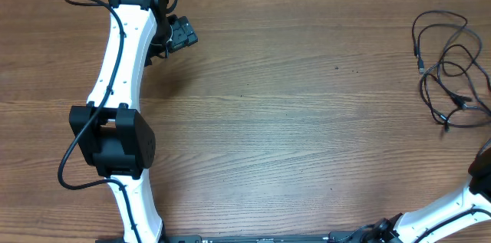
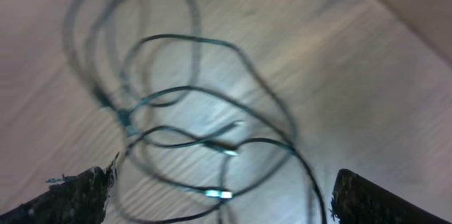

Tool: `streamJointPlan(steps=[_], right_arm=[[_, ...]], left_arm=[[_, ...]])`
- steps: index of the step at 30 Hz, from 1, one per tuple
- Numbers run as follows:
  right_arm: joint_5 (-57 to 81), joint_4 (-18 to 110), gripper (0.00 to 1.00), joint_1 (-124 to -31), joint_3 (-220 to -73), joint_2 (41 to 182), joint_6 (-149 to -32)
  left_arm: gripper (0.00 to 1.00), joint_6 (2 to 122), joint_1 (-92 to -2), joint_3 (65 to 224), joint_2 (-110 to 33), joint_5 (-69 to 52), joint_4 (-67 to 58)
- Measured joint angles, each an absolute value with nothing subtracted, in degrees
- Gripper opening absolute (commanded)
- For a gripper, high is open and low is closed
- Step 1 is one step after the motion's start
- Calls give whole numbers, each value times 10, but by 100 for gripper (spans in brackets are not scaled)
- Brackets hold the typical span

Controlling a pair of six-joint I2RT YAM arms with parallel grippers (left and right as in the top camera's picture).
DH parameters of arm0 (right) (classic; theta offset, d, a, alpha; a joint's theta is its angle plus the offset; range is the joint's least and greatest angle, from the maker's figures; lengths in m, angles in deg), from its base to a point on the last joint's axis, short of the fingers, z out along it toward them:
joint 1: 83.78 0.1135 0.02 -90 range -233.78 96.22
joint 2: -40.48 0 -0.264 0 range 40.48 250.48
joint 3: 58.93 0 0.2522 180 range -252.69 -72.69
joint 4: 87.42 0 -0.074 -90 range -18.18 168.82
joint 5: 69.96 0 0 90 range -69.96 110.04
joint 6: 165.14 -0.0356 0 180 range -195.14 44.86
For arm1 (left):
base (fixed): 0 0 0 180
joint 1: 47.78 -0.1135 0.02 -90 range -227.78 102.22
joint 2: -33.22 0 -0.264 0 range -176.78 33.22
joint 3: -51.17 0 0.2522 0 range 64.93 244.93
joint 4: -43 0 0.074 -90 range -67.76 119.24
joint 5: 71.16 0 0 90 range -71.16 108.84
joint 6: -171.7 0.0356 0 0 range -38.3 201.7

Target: Untangle cables

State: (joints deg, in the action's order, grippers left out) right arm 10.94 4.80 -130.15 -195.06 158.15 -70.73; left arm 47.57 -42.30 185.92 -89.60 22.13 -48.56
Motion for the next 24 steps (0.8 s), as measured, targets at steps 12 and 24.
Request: streamJointPlan(steps=[12,24], right_arm=[[-103,-19,100,-1263,-1951,1582,-586],[-135,-51,100,-1058,-1951,1582,-522]], left_arm=[[100,476,-423,1859,-896,221,-486],[100,476,-423,1859,-896,221,-486]])
